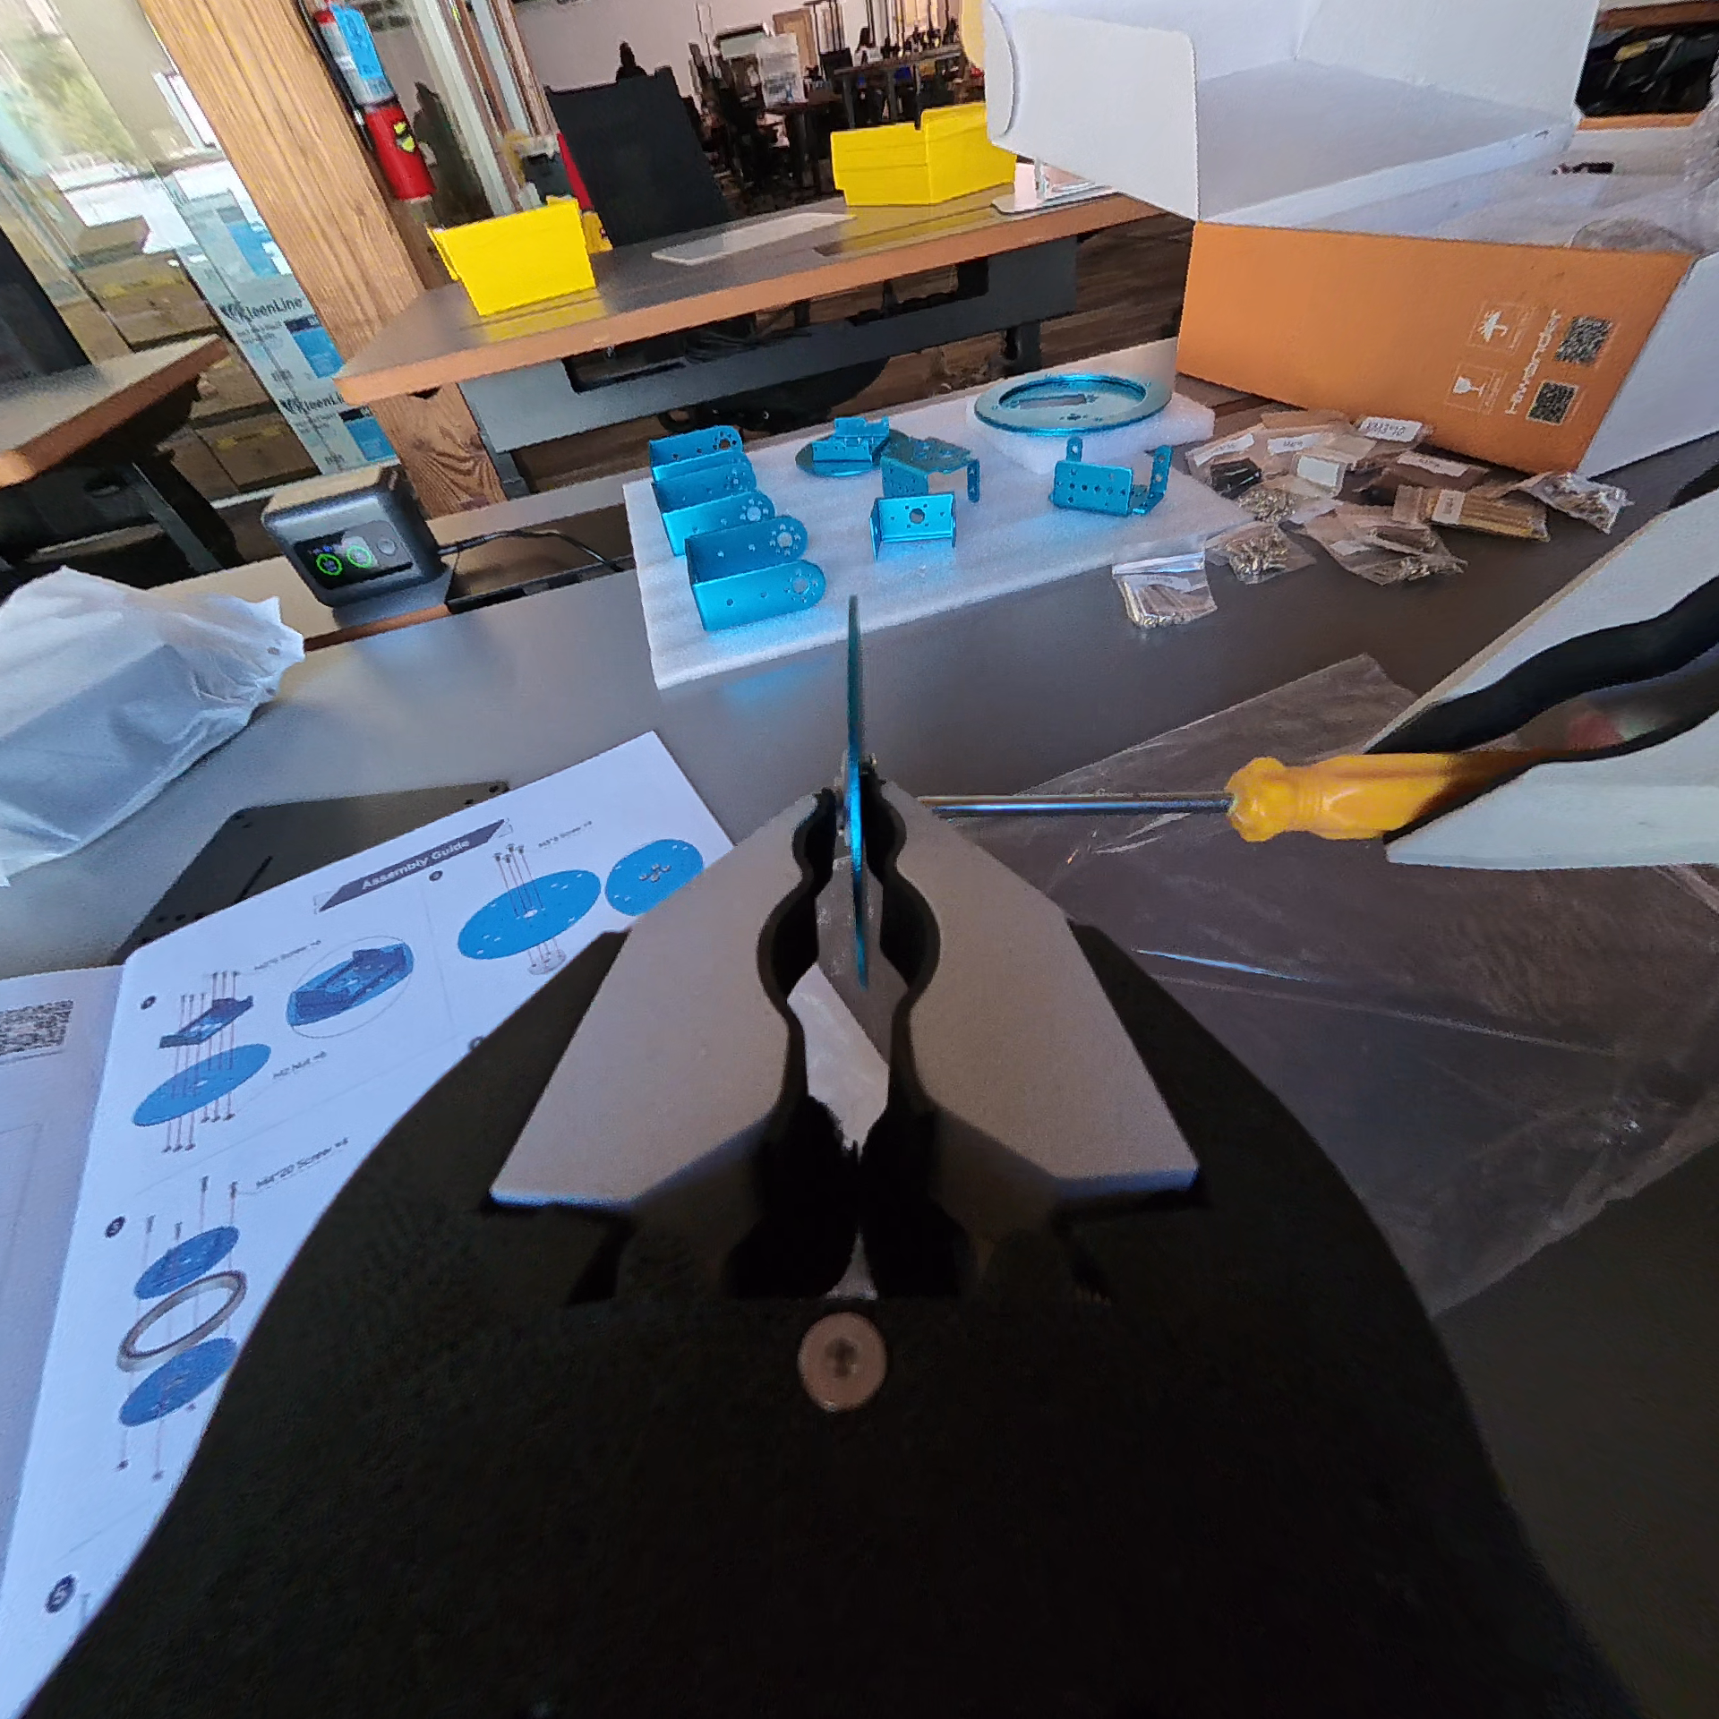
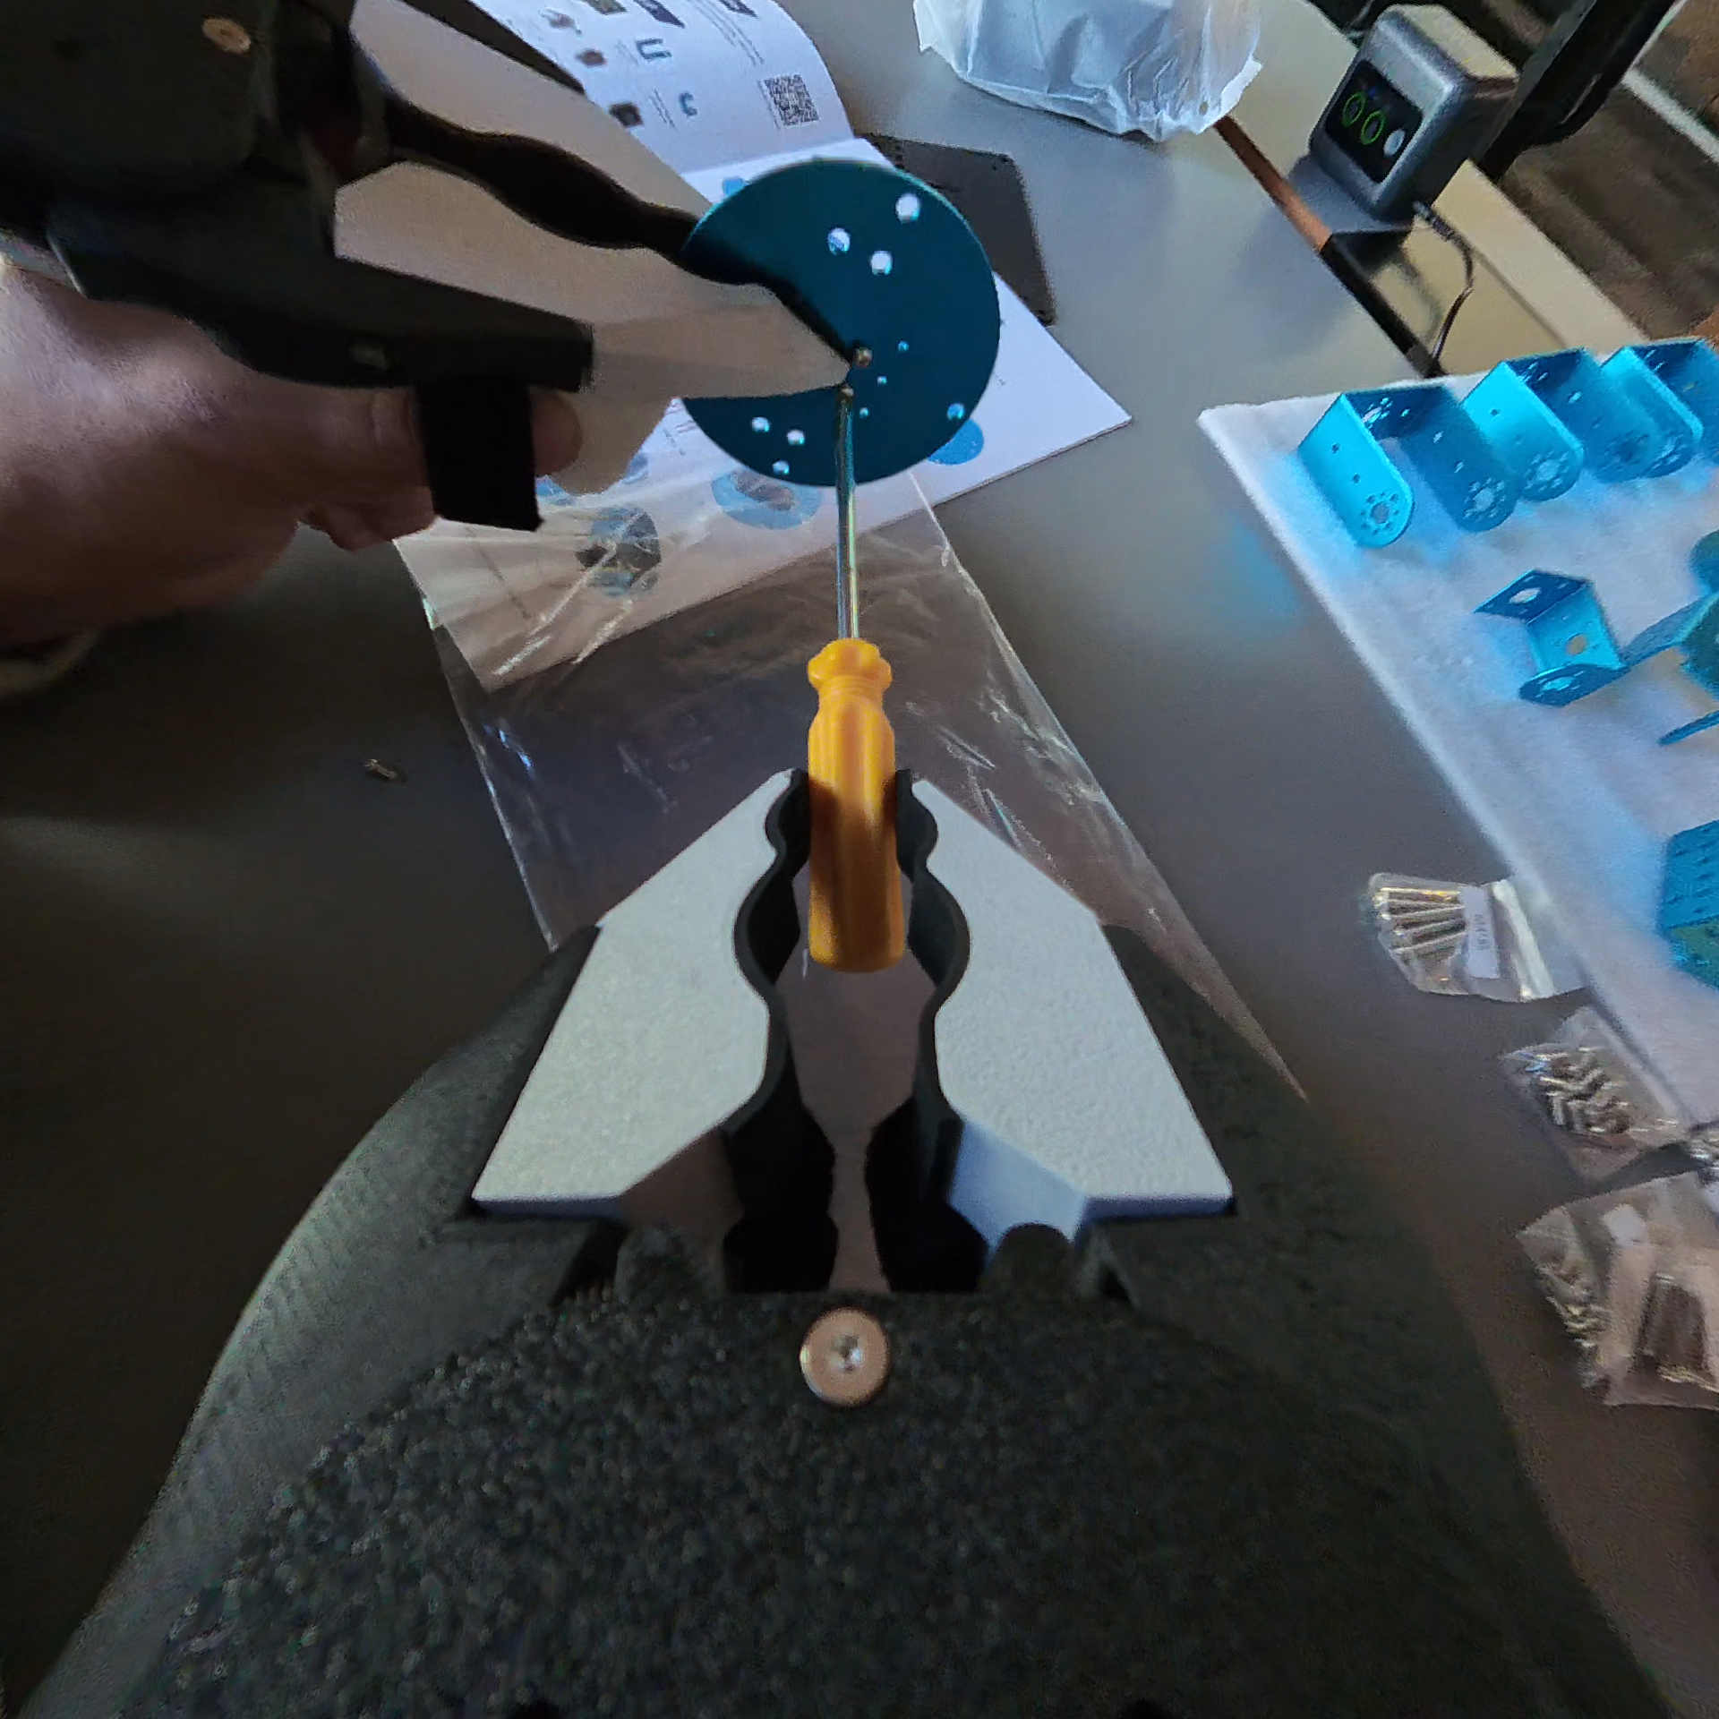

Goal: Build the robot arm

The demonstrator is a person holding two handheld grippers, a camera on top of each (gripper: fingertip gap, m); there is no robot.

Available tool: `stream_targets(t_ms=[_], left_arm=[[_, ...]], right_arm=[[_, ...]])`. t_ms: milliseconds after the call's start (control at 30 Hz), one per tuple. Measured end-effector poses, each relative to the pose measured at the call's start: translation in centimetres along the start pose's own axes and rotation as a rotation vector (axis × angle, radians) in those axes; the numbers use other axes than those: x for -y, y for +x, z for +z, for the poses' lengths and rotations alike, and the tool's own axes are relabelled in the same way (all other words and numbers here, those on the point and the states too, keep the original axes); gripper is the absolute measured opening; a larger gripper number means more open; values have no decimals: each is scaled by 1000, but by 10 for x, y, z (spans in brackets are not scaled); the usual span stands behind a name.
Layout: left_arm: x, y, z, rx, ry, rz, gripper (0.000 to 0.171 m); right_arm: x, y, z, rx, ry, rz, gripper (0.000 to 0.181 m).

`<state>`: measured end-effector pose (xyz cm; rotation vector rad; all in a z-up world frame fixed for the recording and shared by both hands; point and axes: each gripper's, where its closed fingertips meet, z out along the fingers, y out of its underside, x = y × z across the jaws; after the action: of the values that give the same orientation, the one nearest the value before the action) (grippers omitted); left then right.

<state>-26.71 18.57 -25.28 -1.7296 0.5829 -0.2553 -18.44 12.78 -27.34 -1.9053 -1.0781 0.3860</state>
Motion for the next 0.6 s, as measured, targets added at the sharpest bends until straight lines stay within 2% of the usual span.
stream_targets(t_ms=[200,333,500,600], left_arm=[[9,2,-3,17,44,69,5],[19,3,-9,21,101,100,5],[44,8,-27,9,260,139,6],[66,10,-48,-14,417,151,6]], right_arm=[[3,-3,-3,69,24,89,17],[6,-10,-6,225,60,255,17],[15,-27,-17,593,117,600,16],[38,-46,-41,1043,191,947,16]])
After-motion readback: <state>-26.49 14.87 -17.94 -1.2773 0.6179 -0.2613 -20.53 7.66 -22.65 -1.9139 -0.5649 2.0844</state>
